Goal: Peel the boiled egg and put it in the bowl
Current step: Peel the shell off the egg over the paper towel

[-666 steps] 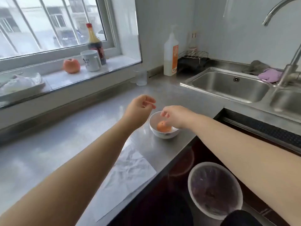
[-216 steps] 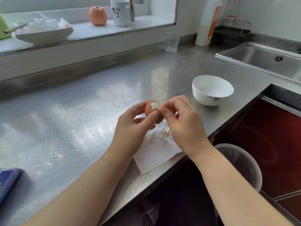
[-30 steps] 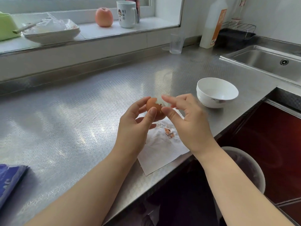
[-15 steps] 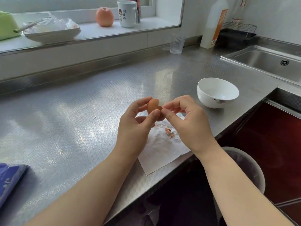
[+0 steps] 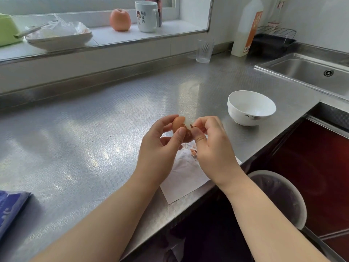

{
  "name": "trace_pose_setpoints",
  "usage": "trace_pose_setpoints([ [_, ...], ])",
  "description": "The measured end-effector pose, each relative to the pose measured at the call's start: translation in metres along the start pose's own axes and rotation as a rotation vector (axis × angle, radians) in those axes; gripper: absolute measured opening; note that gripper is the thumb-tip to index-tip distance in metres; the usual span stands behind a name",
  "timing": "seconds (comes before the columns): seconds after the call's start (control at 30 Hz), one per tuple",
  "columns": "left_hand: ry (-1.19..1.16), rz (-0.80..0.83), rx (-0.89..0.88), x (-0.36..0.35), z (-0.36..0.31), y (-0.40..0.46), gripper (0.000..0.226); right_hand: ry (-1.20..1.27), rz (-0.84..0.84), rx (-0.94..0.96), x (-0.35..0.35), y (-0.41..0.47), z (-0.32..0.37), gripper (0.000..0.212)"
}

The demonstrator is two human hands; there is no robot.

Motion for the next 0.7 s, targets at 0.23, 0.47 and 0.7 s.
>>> trace_pose_setpoints([
  [0.23,-0.063,-0.030,0.044,0.005,0.007,0.003,0.030,0.123,-0.119,-0.122,0.026,0.004,-0.008,0.015],
  [0.47,-0.185,-0.065,0.119,0.008,0.012,0.004,0.027,-0.239,0.123,-0.217,0.022,-0.008,-0.025,0.018],
  [0.7,-0.270,0.001,0.152,0.005,0.014,0.005,0.021,-0.132,0.114,-0.098,0.021,0.002,-0.006,0.033],
])
Point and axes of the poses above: each hand's wrist, its own y-axis towards the middle knuckle, its own x-axis out of the back of the hand, z = x × y, the point moved 8 cm from there along y, towards the middle knuckle, and after that the axes turned 12 degrees about y, right-handed, at the moved point
